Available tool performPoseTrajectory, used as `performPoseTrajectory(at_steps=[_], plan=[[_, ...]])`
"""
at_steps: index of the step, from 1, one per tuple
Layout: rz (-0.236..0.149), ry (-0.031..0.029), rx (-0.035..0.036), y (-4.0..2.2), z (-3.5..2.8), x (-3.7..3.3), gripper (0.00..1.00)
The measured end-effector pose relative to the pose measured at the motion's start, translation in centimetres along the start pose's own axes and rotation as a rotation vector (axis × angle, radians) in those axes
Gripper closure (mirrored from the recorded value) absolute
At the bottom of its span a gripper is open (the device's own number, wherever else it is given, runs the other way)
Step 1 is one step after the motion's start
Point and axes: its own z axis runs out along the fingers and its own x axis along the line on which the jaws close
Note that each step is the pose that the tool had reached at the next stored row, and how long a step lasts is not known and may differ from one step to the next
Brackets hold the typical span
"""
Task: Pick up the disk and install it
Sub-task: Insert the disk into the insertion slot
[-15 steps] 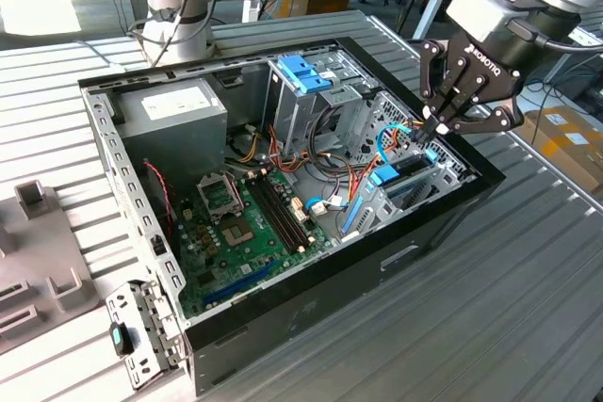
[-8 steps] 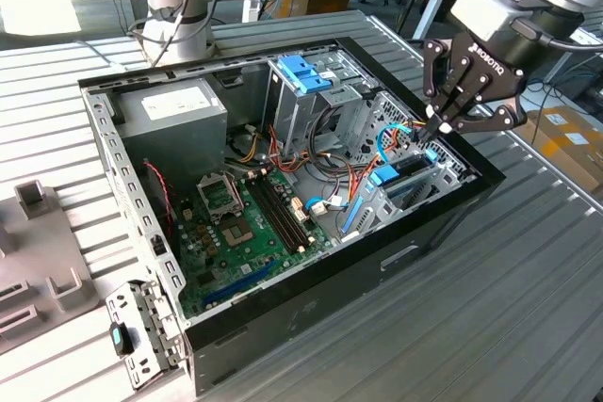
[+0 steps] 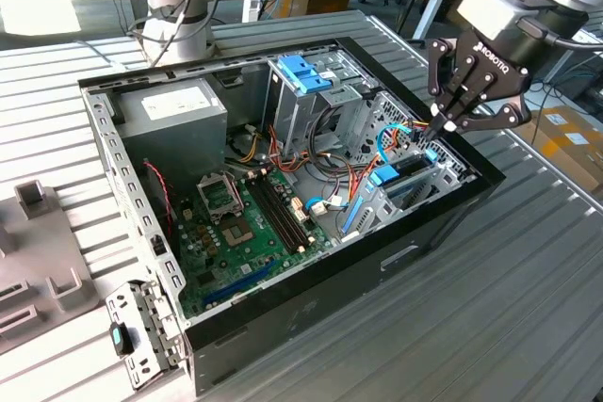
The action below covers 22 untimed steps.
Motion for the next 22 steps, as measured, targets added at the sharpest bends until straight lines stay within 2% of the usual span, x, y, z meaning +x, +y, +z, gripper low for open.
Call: performPoseTrajectory(at_steps=[22], plan=[[0.000,0.0000,0.0000,-2.19,-0.16,0.00,0.89]])
